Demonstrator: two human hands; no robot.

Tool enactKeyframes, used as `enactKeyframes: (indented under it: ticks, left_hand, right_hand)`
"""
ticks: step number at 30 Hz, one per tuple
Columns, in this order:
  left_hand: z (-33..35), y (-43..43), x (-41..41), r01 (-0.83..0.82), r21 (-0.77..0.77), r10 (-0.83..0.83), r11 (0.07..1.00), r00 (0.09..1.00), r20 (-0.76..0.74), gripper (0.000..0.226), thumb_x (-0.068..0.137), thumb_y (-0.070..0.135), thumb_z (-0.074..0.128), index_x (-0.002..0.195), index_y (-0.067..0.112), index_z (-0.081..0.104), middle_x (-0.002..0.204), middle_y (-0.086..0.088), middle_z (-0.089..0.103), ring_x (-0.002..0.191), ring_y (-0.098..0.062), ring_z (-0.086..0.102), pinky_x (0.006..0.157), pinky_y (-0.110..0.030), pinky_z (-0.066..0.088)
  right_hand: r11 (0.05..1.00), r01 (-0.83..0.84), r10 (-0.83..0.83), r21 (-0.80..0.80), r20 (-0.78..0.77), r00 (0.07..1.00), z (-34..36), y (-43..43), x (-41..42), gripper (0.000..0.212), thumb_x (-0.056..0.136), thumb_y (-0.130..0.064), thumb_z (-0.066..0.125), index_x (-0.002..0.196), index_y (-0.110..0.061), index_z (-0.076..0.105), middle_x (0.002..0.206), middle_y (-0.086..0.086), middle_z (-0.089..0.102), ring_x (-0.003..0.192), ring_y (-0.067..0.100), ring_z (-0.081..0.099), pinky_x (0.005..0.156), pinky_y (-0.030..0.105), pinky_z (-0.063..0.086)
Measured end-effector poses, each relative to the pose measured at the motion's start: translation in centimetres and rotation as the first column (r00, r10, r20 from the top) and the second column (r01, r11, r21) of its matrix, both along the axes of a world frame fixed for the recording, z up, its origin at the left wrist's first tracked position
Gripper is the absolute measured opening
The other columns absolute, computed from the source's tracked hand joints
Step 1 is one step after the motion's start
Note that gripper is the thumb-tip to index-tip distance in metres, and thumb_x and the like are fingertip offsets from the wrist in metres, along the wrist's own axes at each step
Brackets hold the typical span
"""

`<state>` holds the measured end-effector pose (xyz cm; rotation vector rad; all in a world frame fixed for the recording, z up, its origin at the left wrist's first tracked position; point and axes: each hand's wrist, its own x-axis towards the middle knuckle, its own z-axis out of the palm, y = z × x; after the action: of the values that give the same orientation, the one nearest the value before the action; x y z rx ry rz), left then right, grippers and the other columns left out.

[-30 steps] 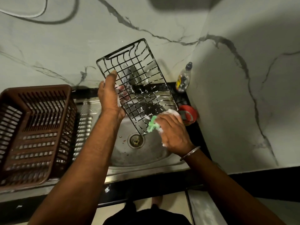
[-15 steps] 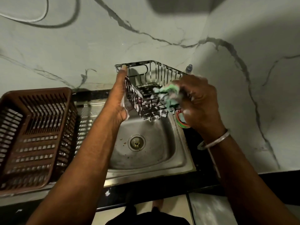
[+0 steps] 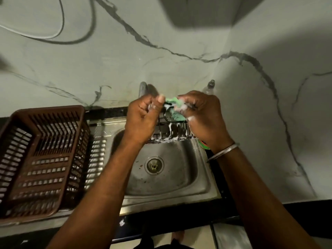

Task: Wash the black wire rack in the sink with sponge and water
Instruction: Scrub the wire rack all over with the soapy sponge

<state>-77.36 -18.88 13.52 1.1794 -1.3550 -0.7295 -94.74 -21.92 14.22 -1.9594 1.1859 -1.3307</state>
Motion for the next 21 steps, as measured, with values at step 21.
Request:
enactKeyframes:
  ticks: [21]
  left_hand:
    - [-3.9,0.6,0.3,-0.194,0.139,0.223,0.971,0.948,-0.229,0.044,0.114,0.025,0.049,0.071,0.025,0.055,0.054,0.014,0.046,0.051,-0.004,0.037,0.050,-0.022,0.035]
  right_hand:
    - [0.947,0.104,-0.191,-0.303,-0.274,0.943,-3.5,1.5,2.5,0.013,0.095,-0.006,0.066,0.101,-0.006,0.077,0.104,0.009,0.070,0.097,0.024,0.062,0.088,0.042,0.053]
